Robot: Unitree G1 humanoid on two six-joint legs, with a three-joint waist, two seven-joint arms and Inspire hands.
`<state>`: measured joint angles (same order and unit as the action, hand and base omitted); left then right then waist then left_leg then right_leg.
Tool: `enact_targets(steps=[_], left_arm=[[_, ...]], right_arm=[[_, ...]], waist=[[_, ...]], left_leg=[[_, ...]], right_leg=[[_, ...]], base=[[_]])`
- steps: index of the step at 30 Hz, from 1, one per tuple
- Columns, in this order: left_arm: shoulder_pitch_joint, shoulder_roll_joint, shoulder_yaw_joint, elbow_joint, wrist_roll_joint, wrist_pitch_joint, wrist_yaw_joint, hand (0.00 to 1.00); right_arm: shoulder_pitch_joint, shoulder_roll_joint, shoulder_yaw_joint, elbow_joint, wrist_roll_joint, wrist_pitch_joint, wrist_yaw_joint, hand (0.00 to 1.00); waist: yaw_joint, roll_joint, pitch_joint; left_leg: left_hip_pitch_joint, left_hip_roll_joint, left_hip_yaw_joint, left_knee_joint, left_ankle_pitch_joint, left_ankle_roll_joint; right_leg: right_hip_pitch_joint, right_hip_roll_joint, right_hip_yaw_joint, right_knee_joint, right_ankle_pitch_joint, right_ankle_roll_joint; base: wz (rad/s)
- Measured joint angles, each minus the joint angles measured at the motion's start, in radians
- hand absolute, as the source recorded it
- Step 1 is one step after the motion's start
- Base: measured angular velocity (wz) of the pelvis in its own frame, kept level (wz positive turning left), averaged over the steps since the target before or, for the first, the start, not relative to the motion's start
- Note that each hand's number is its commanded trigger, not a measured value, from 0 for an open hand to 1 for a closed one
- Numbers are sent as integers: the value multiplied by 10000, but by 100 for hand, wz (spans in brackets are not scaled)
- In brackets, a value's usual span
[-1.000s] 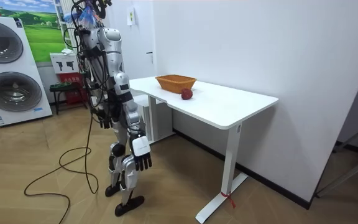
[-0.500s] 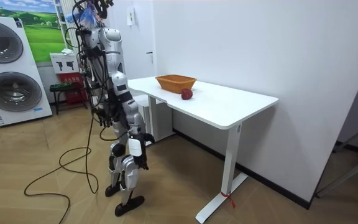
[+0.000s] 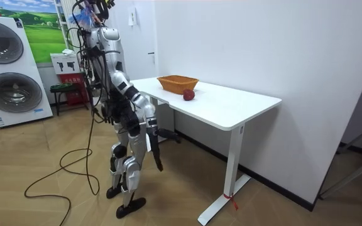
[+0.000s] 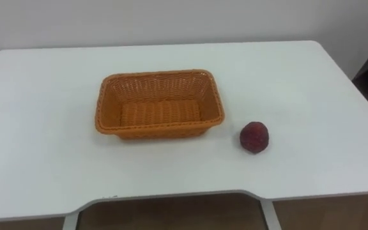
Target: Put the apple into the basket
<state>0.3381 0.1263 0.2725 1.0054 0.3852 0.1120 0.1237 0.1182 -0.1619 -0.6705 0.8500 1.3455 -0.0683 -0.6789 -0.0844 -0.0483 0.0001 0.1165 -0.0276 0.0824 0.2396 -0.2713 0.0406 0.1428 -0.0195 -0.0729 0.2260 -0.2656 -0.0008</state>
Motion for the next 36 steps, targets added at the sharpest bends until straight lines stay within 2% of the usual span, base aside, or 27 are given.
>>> enact_targets(steps=[2,5,7,9,13,15,17,22,27,31,34,35,36], left_arm=[[-6,4,-3,-13,0,-95,0,0],[20,2,-13,-190,26,-103,1,0],[0,33,-11,-280,34,-204,14,0],[1,99,-5,-239,17,-470,27,0],[28,106,-29,-239,78,-522,9,0],[29,125,-160,-236,263,-562,-1,0],[29,127,-227,-232,409,-607,-3,0],[45,157,-437,-265,410,-612,-3,0],[68,198,-456,-289,408,-617,-218,0],[32,190,-596,-396,469,-625,-468,0],[32,202,-592,-400,518,-646,-639,0],[30,201,-603,-413,562,-649,-712,0],[19,201,-610,-428,577,-664,-751,0]], right_arm=[[-255,-40,-222,-240,-212,-250,-424,0],[-200,-34,-194,-1656,-389,-538,-1350,0],[-218,-30,-168,-2569,-1067,-729,-1789,0],[-244,-29,-163,-3567,-2825,-874,-2301,0],[-215,-65,125,-5143,-5029,-1158,-3113,0],[-173,-99,656,-5697,-7098,-1252,-3515,0],[-163,-107,943,-6132,-8147,-1267,-3586,0],[-145,-392,1824,-6361,-9522,-1236,-3260,0],[-63,-442,2532,-6758,-9612,-1142,-2149,0],[21,-473,3236,-6807,-9758,-1122,-1255,0],[27,-471,3737,-6805,-10324,-1040,-504,0],[46,-472,3948,-6800,-10571,-1042,-184,0],[104,-471,4200,-6789,-10732,-1042,163,0]], waist=[[-29,28,9],[10,86,-2],[58,151,-10],[66,175,-9],[109,113,-8],[116,42,14],[145,51,27],[409,77,15],[620,87,-6],[661,77,-17],[709,70,-2],[716,115,-18],[719,70,-1]], left_leg=[[-88,0,2,3,2,1],[-124,5,1,-12,3,0],[-172,2,3,-26,6,0],[-188,5,-8,-23,7,-1],[-354,12,-56,42,8,-2],[-521,7,-132,189,8,-3],[-580,7,-175,210,8,-2],[-561,16,-150,209,10,0],[-516,15,-164,182,37,0],[-463,16,-176,182,39,-1],[-369,16,-172,161,39,-1],[-353,16,-172,159,39,-1],[-338,34,-176,162,39,-1]], right_leg=[[-56,12,28,62,5,2],[-131,20,52,110,5,1],[-190,19,48,115,6,1],[-185,16,-5,112,6,1],[-293,17,-57,100,13,-8],[-378,17,-111,114,25,-16],[-420,21,-132,108,49,-22],[-464,16,-131,113,68,-18],[-383,10,-157,110,68,-19],[-361,7,-177,105,73,-24],[-255,7,-175,90,75,-23],[-205,3,-191,42,79,-27],[-181,13,-218,-67,136,-39]], base=[[0],[0],[0],[3],[1],[9],[4],[0],[0],[0],[0],[0],[0]])
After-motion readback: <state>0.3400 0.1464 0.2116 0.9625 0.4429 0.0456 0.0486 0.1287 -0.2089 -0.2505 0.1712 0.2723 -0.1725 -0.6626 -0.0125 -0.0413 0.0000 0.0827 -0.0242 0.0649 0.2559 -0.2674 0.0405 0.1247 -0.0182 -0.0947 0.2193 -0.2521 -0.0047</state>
